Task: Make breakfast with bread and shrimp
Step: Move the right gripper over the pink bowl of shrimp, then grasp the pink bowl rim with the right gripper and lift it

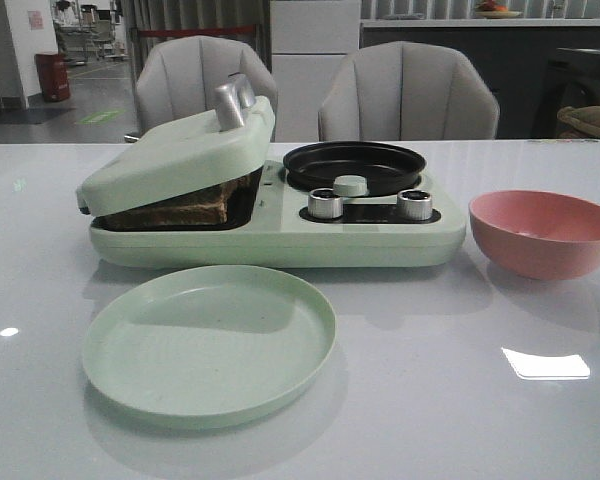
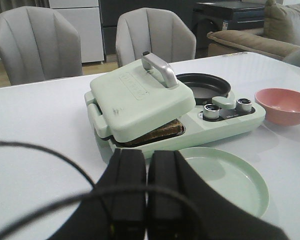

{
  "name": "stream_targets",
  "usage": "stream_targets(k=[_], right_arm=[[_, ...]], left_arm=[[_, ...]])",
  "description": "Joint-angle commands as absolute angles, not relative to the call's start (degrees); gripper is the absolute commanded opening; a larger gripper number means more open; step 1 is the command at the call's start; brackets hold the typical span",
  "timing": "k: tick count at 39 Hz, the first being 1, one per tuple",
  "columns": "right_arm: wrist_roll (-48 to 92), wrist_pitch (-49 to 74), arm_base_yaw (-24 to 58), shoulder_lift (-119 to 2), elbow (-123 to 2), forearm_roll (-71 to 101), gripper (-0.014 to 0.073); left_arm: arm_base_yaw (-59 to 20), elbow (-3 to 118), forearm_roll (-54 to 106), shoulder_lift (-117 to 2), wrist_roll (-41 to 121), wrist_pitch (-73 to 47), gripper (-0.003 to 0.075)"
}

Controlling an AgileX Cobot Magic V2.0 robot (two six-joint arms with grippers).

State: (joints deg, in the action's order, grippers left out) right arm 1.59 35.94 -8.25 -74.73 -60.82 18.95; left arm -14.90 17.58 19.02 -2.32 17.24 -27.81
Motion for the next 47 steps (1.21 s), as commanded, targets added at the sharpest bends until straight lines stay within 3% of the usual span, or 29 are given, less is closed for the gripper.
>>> stream_targets(k=[1, 10, 35, 38, 43, 47], right_arm=[[7.26, 36.08, -11.41, -78.61, -65.46, 26.59, 0.0359], [19.28, 39.97, -13.00, -90.84, -70.91, 33.93, 0.0359], [26.38, 33.19, -12.88, -107.70, -72.60, 38.47, 0.0359], [26.61, 33.01, -12.88, -109.44, -72.60, 39.80, 0.0314], [26.62, 32.19, -12.88, -110.67, -73.40, 43.51, 0.0144], [26.62, 30.96, -12.88, -110.72, -73.82, 46.18, 0.0142]], left_arm=[[-14.87, 18.97, 20.17, -3.00, 16.55, -23.73, 0.0111], [-14.87, 18.97, 20.17, -3.00, 16.55, -23.73, 0.0111], [-14.87, 18.97, 20.17, -3.00, 16.55, -23.73, 0.0111], [-14.87, 18.97, 20.17, -3.00, 16.55, -23.73, 0.0111], [-14.87, 18.97, 20.17, -3.00, 16.55, -23.73, 0.0111], [-14.87, 18.97, 20.17, -3.00, 16.55, -23.73, 0.0111]])
